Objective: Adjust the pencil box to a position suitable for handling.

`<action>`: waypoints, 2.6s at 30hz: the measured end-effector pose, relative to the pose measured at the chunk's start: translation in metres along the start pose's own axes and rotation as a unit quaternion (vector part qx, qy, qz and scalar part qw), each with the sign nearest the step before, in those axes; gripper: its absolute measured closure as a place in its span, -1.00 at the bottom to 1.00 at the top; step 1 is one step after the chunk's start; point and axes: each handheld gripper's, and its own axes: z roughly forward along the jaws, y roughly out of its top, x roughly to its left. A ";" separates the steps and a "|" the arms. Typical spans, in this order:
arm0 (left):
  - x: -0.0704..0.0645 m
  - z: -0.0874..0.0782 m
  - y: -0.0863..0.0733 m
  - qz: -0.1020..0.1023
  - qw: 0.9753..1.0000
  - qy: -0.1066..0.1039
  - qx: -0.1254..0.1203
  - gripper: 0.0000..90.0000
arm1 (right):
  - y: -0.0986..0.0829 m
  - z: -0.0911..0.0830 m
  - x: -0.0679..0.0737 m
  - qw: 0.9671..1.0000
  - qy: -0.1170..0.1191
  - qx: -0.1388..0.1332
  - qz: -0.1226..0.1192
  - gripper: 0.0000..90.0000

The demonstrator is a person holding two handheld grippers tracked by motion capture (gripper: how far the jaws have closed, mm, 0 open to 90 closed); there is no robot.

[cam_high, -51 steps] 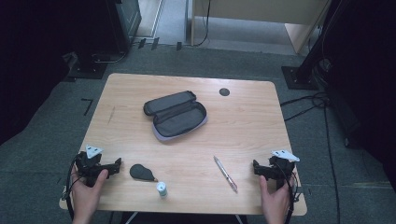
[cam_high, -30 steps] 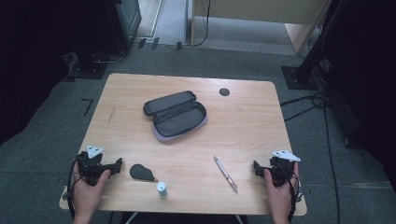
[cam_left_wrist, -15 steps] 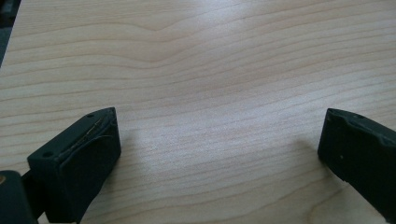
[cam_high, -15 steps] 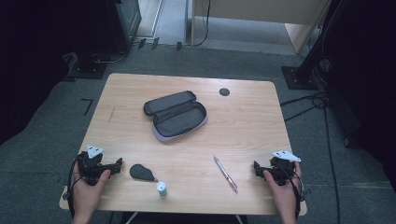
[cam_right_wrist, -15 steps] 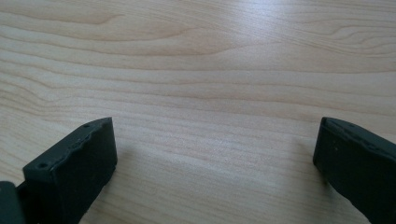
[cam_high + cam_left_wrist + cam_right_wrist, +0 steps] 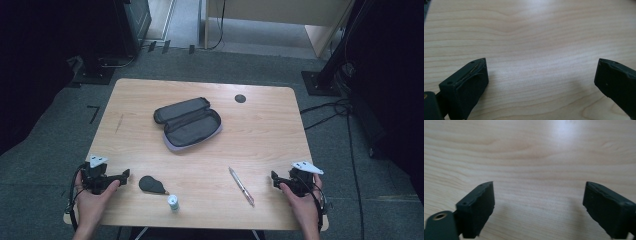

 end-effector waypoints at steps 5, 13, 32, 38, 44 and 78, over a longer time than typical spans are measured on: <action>-0.007 -0.012 0.014 0.008 0.999 0.011 -0.031 -0.90 | 0.023 -0.018 0.015 0.999 0.002 -0.044 -0.007 -0.62; -0.021 -0.016 0.044 0.017 0.998 -0.004 -0.056 -0.86 | 0.064 -0.023 0.049 0.994 0.025 -0.102 -0.040 -0.26; -0.062 0.010 0.091 0.020 0.997 -0.055 -0.060 -0.83 | 0.151 0.029 0.111 0.988 0.091 -0.080 -0.090 0.30; -0.077 0.021 0.102 0.011 0.995 -0.068 -0.066 -0.67 | 0.168 0.056 0.125 0.989 0.094 -0.066 -0.091 0.37; -0.089 0.036 0.111 0.000 0.996 -0.069 -0.052 -0.53 | 0.175 0.084 0.140 0.988 0.095 -0.044 -0.112 0.50; -0.101 0.080 0.118 0.056 0.996 -0.057 0.039 0.99 | 0.176 0.144 0.165 0.992 0.093 0.052 -0.063 0.99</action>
